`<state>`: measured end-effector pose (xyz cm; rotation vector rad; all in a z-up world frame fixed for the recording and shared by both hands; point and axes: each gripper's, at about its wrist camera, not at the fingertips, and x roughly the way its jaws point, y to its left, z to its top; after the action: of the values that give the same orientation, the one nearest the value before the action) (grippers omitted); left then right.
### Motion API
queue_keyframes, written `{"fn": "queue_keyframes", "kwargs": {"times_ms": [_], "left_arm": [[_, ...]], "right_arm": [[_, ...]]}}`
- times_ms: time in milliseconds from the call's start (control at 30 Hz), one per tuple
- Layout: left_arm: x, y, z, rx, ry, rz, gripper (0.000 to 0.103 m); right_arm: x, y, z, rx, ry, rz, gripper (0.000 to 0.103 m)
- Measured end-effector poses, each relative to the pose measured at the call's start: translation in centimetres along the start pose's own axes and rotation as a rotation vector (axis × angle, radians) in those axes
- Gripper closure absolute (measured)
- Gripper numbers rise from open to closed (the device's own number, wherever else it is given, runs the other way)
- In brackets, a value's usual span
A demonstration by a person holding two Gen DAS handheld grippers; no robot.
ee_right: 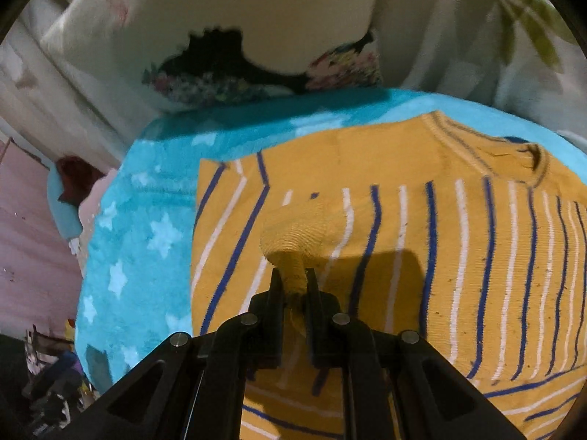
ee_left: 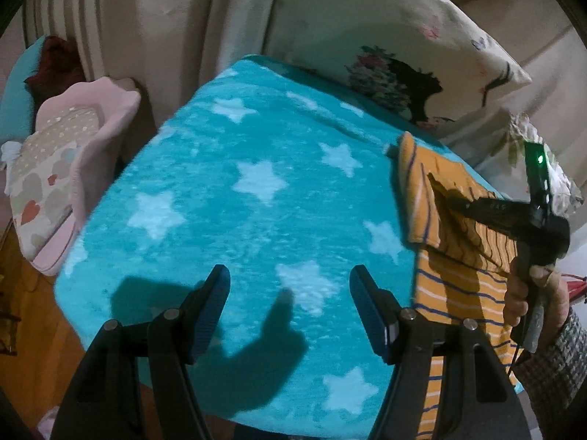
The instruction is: Fold small clothes
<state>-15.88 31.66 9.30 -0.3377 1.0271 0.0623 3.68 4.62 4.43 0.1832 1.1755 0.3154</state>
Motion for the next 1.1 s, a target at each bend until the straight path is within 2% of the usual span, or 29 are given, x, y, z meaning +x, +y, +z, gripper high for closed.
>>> {"fn": "queue_keyframes", "kwargs": {"times_ms": [133, 300, 500, 567, 667, 900, 1100], "left_arm": [[-1.1, 1.5, 0.0, -0.022, -0.023, 0.018, 0.036], [-1.6, 3.4, -0.1, -0.058, -0.024, 0.032, 0.036], [-2.4, 4.7, 0.2, -0.078, -0.043, 0.035, 0.036], [-2.6, 4.8, 0.1, -0.081, -0.041, 0.031, 0.036], [-2.5, 4.9, 0.1, -0.076, -0.035, 0.028, 0.036], [-0.7, 3.9, 0.2, -0.043, -0.005, -0.025, 0.036], [0.5, 0.3, 1.0, 0.012, 0.008, -0.117, 0.036]], "right_arm": [[1.4, 1.7, -0.5, -0.072, 0.021, -0.067, 0.083], [1.3, 4.6, -1.2, -0.181, -0.004, -0.158, 0.068], [0.7, 7.8, -2.3, -0.302, -0.036, -0.198, 0.067], [1.2, 8.7, -2.6, -0.325, -0.026, -0.185, 0.067], [2.3, 8.8, -2.9, -0.301, 0.011, -0.171, 0.067], [-0.8, 7.3, -3.7, -0.230, -0.052, -0.185, 0.067], [-5.7, 2.2, -5.4, -0.075, -0.095, -0.227, 0.067]]}}
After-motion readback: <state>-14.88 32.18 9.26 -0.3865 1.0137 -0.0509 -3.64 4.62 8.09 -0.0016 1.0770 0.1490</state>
